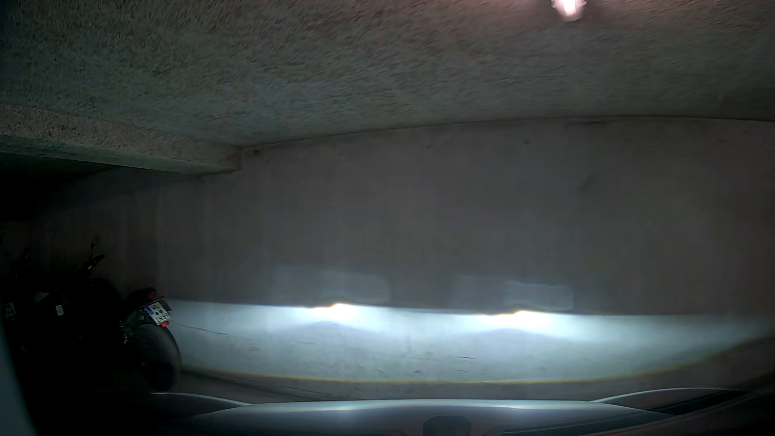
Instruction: Follow the waypoints while adhering to traffic rules and regulations
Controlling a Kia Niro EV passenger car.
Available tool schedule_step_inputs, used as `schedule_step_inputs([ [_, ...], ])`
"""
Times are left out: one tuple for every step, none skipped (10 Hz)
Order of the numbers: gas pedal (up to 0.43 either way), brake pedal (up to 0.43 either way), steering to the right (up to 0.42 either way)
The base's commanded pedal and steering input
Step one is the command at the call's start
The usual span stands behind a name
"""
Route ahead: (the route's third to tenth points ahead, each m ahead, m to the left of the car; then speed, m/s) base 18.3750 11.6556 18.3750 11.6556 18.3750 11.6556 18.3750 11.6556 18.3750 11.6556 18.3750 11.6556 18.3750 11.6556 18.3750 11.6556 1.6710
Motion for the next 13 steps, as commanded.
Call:
schedule_step_inputs([
  [0.0, 0.146, -0.707],
  [0.0, 0.152, -0.704],
  [0.0, 0.171, -0.701],
  [0.0, 0.177, -0.694],
  [0.0, 0.183, -0.687],
  [0.0, 0.195, -0.677],
  [0.0, 0.213, -0.665],
  [0.0, 0.213, -0.657],
  [0.0, 0.22, -0.65],
  [0.0, 0.22, -0.642],
  [0.0, 0.226, -0.631],
  [0.0, 0.256, -0.606],
  [0.0, 0.256, -0.572],
])
